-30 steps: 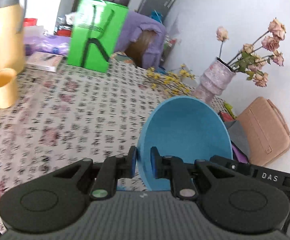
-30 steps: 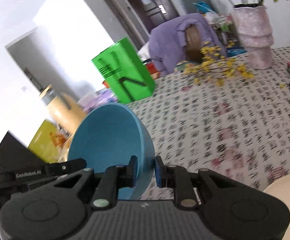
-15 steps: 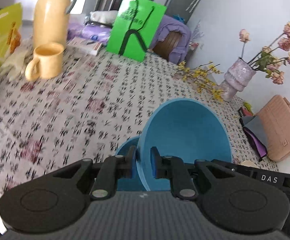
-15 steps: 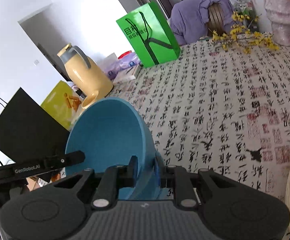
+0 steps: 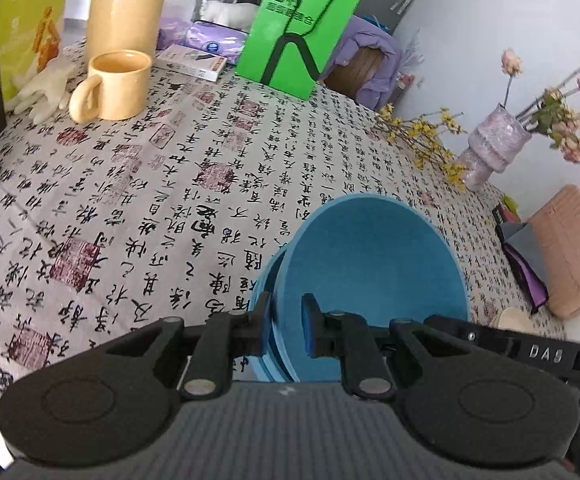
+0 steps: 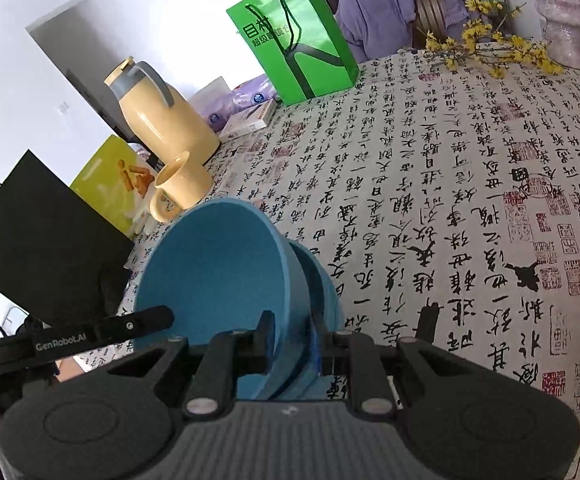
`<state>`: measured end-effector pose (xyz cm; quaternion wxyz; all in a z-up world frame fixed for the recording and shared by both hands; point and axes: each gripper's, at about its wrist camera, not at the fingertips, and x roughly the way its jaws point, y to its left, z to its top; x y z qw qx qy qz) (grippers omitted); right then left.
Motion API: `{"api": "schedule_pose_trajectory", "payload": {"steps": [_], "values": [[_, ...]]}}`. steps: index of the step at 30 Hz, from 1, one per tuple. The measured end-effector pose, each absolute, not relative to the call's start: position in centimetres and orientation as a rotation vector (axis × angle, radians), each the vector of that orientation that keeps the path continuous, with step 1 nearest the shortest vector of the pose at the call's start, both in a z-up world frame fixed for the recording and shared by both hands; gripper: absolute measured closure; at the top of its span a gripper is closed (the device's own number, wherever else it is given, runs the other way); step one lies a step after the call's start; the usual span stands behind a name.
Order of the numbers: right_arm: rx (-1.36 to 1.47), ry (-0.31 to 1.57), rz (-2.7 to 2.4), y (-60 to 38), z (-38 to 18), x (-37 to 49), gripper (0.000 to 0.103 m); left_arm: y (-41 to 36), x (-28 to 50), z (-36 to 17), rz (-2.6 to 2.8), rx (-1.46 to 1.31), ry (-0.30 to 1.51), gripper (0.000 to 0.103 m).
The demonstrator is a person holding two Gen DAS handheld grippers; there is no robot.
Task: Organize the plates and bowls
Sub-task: 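Lift the blue bowl with both grippers and carry it to the bowl stack, then lower the bowl into the stacked bowls and open both grippers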
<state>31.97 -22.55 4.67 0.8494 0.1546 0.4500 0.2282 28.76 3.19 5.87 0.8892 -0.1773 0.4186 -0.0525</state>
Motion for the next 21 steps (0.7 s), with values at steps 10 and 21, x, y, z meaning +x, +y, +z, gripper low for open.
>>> {"api": "schedule_pose_trajectory", "payload": {"steps": [10, 21], "values": [[0.264, 0.916, 0.471, -22.0, 5.1, 32.0, 0.075, 3.1, 29.2, 5.6, -0.123, -0.309, 0.834, 0.069], [0.158, 0.691, 0.456, -24.1, 6.2, 27.8, 0.057, 2.8, 23.5, 6.4, -0.095, -0.121, 0.519, 0.019]]}}
